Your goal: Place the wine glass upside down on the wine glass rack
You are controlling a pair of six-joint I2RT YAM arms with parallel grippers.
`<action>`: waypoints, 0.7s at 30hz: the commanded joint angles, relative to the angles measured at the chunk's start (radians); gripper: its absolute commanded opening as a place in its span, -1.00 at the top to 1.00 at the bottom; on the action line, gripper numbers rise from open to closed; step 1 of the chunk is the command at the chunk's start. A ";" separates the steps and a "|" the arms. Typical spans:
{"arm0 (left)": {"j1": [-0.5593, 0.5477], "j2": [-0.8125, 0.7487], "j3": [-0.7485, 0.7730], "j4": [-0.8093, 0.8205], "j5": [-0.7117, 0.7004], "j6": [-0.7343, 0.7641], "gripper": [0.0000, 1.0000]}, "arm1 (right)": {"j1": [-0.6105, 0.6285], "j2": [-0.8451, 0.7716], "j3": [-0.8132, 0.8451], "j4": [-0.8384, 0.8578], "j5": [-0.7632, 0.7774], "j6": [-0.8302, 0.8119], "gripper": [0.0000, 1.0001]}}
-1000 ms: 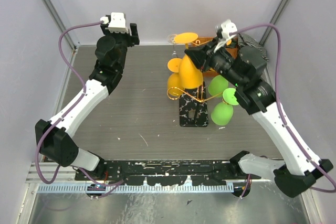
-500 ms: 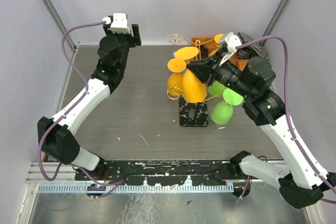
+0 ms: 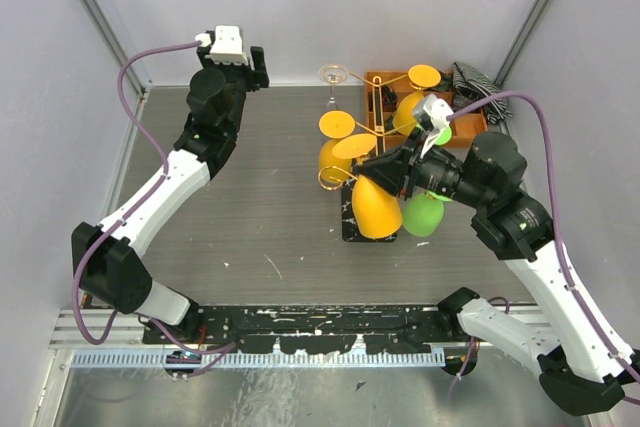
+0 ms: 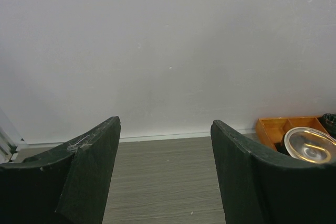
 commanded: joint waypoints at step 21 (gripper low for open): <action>0.006 -0.018 -0.002 0.019 -0.011 0.027 -0.52 | 0.029 -0.118 -0.384 0.275 0.200 0.018 0.99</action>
